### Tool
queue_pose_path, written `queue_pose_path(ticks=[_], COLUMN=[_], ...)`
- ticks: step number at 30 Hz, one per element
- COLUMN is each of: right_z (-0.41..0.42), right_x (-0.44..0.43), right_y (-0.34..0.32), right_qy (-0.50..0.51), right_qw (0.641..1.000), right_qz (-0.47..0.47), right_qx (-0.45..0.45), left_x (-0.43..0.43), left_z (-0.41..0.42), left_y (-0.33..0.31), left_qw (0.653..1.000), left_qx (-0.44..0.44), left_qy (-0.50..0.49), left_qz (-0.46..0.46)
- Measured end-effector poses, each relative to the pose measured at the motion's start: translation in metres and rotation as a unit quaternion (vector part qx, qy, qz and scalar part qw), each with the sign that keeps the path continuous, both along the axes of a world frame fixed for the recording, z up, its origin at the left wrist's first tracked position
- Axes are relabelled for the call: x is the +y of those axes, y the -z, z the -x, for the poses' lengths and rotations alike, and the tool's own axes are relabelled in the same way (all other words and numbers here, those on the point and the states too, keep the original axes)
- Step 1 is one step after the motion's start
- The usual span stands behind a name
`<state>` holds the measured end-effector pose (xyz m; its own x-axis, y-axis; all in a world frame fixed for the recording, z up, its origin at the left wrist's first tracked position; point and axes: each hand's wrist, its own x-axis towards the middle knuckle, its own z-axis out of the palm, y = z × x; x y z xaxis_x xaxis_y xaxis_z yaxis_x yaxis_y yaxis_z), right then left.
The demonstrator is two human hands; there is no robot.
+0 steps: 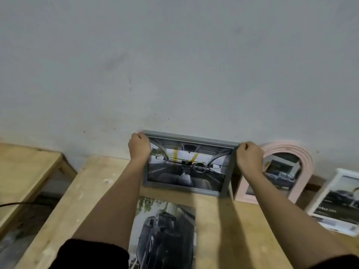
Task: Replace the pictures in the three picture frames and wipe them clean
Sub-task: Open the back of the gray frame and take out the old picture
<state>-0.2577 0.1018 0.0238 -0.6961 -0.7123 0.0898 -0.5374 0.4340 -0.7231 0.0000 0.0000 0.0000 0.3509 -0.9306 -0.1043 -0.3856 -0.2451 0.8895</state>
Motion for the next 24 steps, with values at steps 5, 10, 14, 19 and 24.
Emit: queue_pose_path(ticks=[5,10,14,19,24], right_z=[-0.011,-0.02,-0.032,-0.033,-0.011], right_x=[-0.009,-0.004,0.012,0.065,0.163], right_y=[0.002,0.001,-0.006,-0.038,-0.045], right_qy=[0.033,0.04,0.038,0.023,0.05], right_qw=[0.999,0.997,0.993,0.972,0.932], right_qz=[-0.006,-0.014,0.028,0.162,0.259], right_qx=[-0.035,-0.07,-0.104,-0.171,-0.247], left_x=[0.005,0.016,0.041,0.101,0.199], left_z=[-0.002,-0.009,-0.017,-0.015,0.009], left_y=[-0.001,-0.006,-0.014,-0.057,-0.085], left_qw=[1.0,0.999,0.996,0.987,0.965], left_qx=[0.0,-0.032,-0.047,-0.024,0.094], left_qy=[0.017,0.002,-0.022,-0.093,-0.133], left_qz=[0.024,0.038,0.067,0.127,0.205])
